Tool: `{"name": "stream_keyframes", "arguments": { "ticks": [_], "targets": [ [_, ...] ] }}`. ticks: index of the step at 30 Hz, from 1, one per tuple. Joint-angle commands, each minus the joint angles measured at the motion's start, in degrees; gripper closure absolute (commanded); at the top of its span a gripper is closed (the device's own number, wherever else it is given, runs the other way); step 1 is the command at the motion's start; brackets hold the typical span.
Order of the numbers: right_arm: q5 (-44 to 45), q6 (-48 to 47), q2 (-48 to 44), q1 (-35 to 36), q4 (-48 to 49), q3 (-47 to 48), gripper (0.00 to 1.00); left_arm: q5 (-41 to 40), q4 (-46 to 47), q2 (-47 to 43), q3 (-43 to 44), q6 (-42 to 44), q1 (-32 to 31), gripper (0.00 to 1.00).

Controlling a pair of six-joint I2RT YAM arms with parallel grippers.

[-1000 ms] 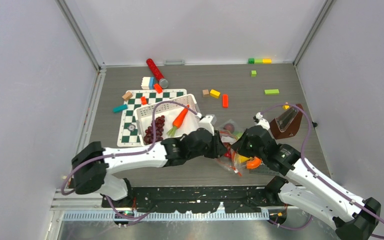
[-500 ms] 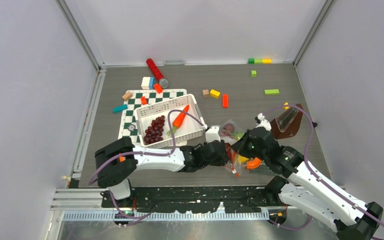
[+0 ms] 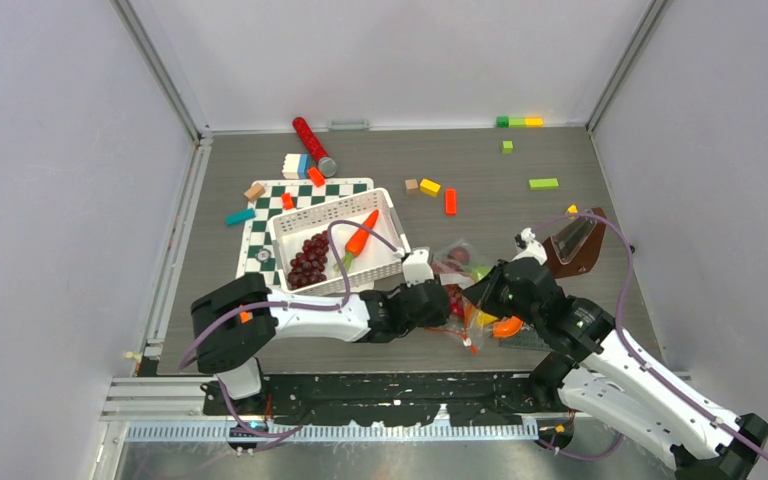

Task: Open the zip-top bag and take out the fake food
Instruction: Pick up the fake vegetable from the zipper food storage bag.

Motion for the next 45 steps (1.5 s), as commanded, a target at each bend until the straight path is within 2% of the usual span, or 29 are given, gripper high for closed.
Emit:
{"name": "stream_keyframes", "arguments": {
  "ticks": [1,7,12,16,26,35,42,45],
  "targets": [
    [3.90,0.02,1.48,1.85,0.89,1.70,1.00,-2.83,-0.60,-1.25,-0.92,-1.44,1.06,0.74],
    [10.94,-1.97,8.52,8.27,0.65,6.35,1.00,-3.86,-3.11,-2.50,-1.55,-1.61,1.43,0.70],
    [20.26,-1.77,11.67,16.38,-0.59,9.47,1.00,-5.40,-5.44,-3.56,-2.16,-2.59,1.54,0.56],
    [22.87,-0.48,12.16,19.91,0.75,9.24,1.00,-5.81,-6.17,-3.96,-2.92,-3.70,2.00,0.53],
    [20.35,0.99,10.51,20.54,4.19,6.30,1.00,-4.92,-5.60,-2.57,-3.12,-5.11,3.64,0.63],
    [17.89,3.25,8.44,20.55,7.74,2.82,1.00,-2.09,7.34,-0.40,-6.24,-5.05,5.66,0.59],
    [18.46,3.87,7.31,20.54,7.17,2.40,1.00,1.96,13.37,3.90,-3.91,-3.92,6.07,0.57],
    [18.67,4.09,6.81,20.55,6.72,2.37,1.00,2.04,12.81,5.35,-2.40,-4.12,6.13,0.56]
  ]
}}
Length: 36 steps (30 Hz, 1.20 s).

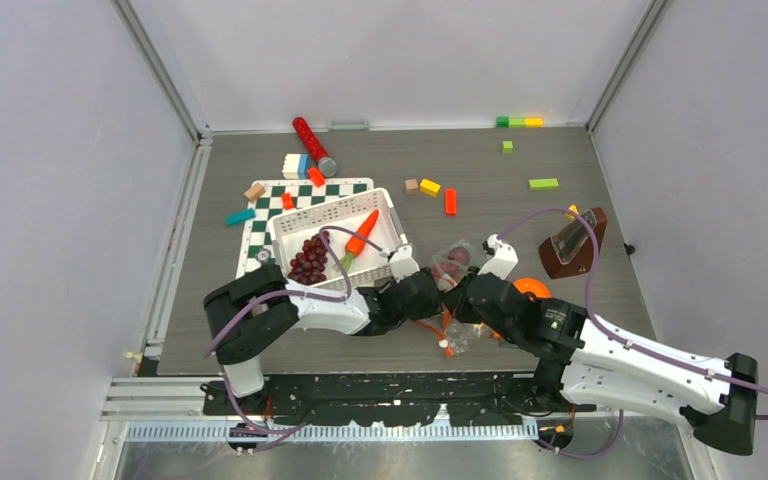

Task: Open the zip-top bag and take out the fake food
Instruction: Pick up the fake vegetable from the zipper food storage bag.

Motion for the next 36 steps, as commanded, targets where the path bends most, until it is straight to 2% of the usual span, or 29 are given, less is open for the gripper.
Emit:
{"name": "stream_keyframes", "arguments": {
  "ticks": [1,5,12,19,25,36],
  "targets": [
    [1.59,1.40,-1.77,0.38,1.52,0.08,1.00,0.38,3.34,1.94,3.30,-0.08,0.39,0.56],
    [1.80,1.43,-2.54,0.39,0.69,0.07,1.00,0.79,3.23,3.66,4.03,-1.16,0.91,0.56],
    [2.55,1.60,-3.89,0.29,-0.34,-0.14,1.00,2.66,5.51,4.96,4.10,-0.41,1.66,0.81],
    [5.38,2.14,-4.64,0.33,-2.71,0.30,1.00,7.89,9.33,2.54,3.09,4.56,1.66,0.92],
    [8.73,3.09,-5.01,0.31,-5.75,0.74,1.00,10.73,8.48,-2.28,0.09,7.24,1.56,0.95],
    [10.65,3.04,-4.55,0.33,-7.71,0.68,1.00,10.21,-3.22,-11.55,1.81,16.83,0.59,0.96]
  ]
}}
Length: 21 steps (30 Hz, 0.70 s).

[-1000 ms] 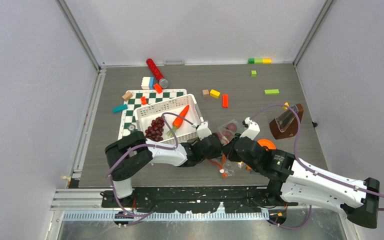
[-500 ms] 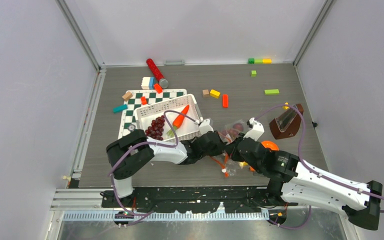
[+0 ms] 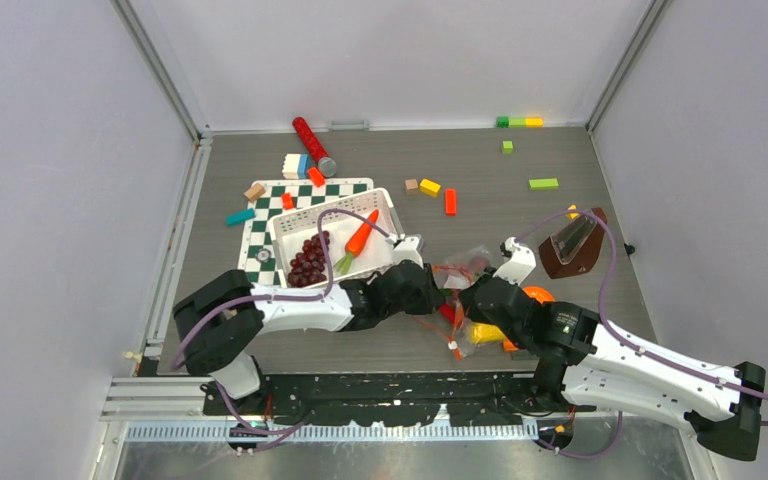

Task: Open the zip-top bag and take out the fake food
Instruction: Pick up the fake vegetable from the zipper food storage bag.

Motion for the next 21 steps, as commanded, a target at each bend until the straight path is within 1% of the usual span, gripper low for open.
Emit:
{"name": "stream_keyframes", "arguments": {
  "ticks": [1,6,14,18,21],
  "targets": [
    [3.59,0.97,-0.27,0.29,-0.92,0.99,1.00,-0.11,-4.87,-5.78,2.50,6.37,-0.78,0.96],
    [3.91,0.89,-0.22,0.30,-1.22,1.00,1.00,-2.45,-12.12,-9.62,4.53,11.46,-1.44,0.96],
    [4.60,0.88,0.00,0.33,-1.70,1.17,1.00,-3.59,-17.68,-15.72,4.40,16.69,-1.79,0.96],
    [4.77,0.96,0.53,0.34,-1.86,1.17,1.00,-2.35,-18.05,-17.94,3.72,19.23,-1.74,0.97],
    [5.03,1.09,0.91,0.29,-2.02,1.15,1.00,0.38,-18.40,-18.92,3.50,21.64,-1.78,0.97]
  ]
}}
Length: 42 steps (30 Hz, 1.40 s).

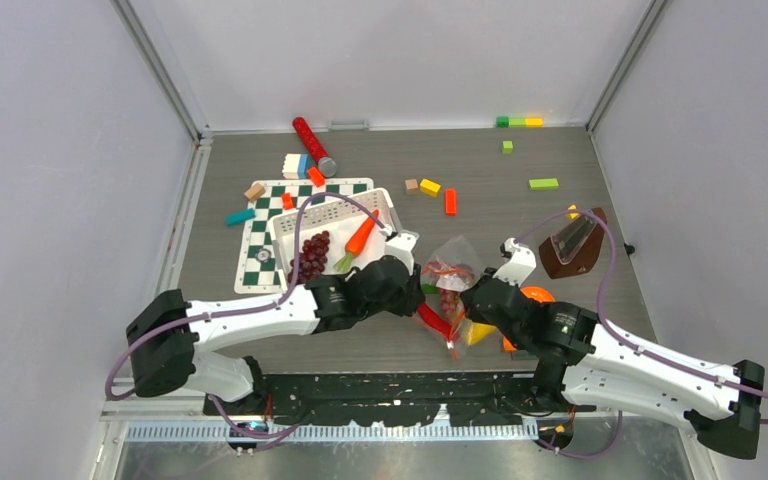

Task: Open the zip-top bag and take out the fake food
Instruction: Pick up the fake vegetable from the zipper food storage bag.

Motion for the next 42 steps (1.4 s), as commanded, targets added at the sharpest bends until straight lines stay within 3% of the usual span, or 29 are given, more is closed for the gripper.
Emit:
{"name": "stream_keyframes", "arguments": {
  "ticks": [1,9,16,25,32,34,38,42],
  "targets": [
    [3.51,1.21,0.77,0.16,-0.74,1.16,1.00,3.75,0.62,-3.57,1.69,5.40,-0.30,0.97],
    [3.51,1.12,2.51,0.23,-0.65,1.70,1.00,7.75,-1.18,-3.33,2.98,10.83,-1.93,1.00],
    [4.00,1.58,4.00,0.22,-1.33,1.67,1.00,-2.59,-8.09,-8.04,3.64,9.39,-2.20,1.00],
    [5.11,2.38,6.55,0.18,-2.26,2.45,1.00,-6.81,-4.35,-17.84,-6.46,5.92,-2.21,0.98],
    [3.86,1.68,7.90,0.16,-0.68,2.49,1.00,-8.69,-0.97,-17.02,-12.13,0.45,-2.23,0.97],
    [3.75,1.57,8.18,0.19,-0.60,2.57,1.00,-10.48,-0.87,-17.01,-13.00,-1.67,-2.19,0.93],
    [3.59,1.55,8.32,0.18,-0.45,2.46,1.00,-12.13,0.32,-18.06,-14.74,-3.25,-2.21,0.66],
    [3.30,1.54,8.36,0.23,-0.08,2.27,1.00,-13.69,-0.04,-18.82,-15.47,-3.99,-2.18,0.56]
  ]
}}
